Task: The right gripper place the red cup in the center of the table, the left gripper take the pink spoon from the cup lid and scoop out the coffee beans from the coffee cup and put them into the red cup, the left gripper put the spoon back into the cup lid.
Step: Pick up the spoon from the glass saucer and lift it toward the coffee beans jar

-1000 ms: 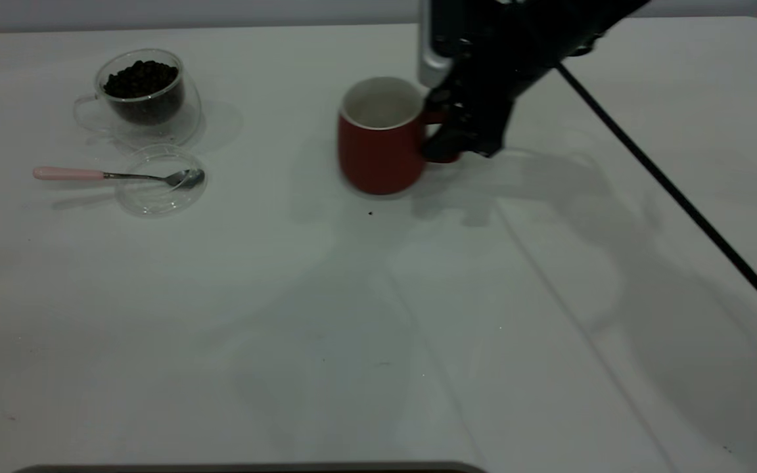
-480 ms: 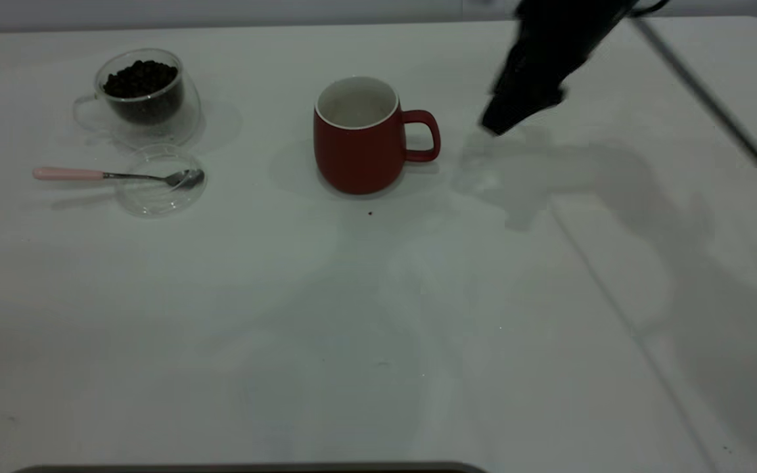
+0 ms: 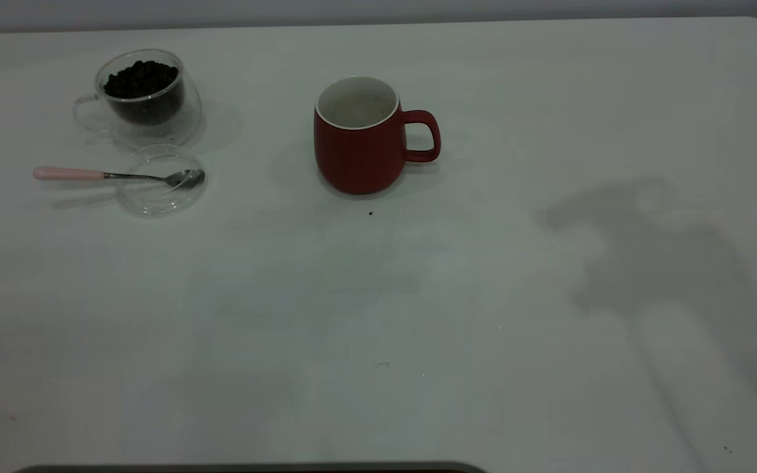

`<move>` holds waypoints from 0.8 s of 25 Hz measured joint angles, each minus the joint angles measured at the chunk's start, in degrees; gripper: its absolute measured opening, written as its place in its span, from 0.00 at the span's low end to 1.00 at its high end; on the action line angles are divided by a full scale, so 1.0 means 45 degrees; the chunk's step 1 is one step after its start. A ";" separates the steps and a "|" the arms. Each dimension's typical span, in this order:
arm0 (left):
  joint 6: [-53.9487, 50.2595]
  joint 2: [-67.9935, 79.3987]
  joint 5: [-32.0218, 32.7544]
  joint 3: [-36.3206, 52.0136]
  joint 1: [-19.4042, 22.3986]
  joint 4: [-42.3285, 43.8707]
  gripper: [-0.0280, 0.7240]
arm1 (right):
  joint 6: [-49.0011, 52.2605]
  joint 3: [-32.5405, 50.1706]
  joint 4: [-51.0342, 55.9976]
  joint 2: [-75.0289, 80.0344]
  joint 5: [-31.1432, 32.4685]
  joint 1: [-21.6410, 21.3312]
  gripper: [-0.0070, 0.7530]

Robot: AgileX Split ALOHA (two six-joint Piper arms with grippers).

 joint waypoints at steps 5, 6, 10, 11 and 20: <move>0.0000 0.0000 0.0000 0.0000 0.0000 0.0000 0.62 | 0.0104 0.3935 -0.0018 -0.4692 0.0156 -0.0890 0.53; 0.0000 0.0000 0.0000 0.0000 0.0000 0.0000 0.62 | 0.0114 0.4779 -0.0064 -0.5505 0.0155 -0.1245 0.53; 0.0023 0.0000 0.0000 0.0000 0.0000 0.0000 0.62 | 0.0114 0.7297 -0.0647 -0.9370 -0.0006 -0.2940 0.54; 0.0023 0.0000 0.0000 0.0000 0.0000 0.0000 0.62 | 0.0114 0.7741 -0.0763 -1.0330 -0.0049 -0.3187 0.56; 0.0023 0.0000 0.0000 0.0000 0.0000 0.0000 0.62 | 0.0828 1.0014 -0.0707 -1.4902 -0.0760 -0.3272 0.69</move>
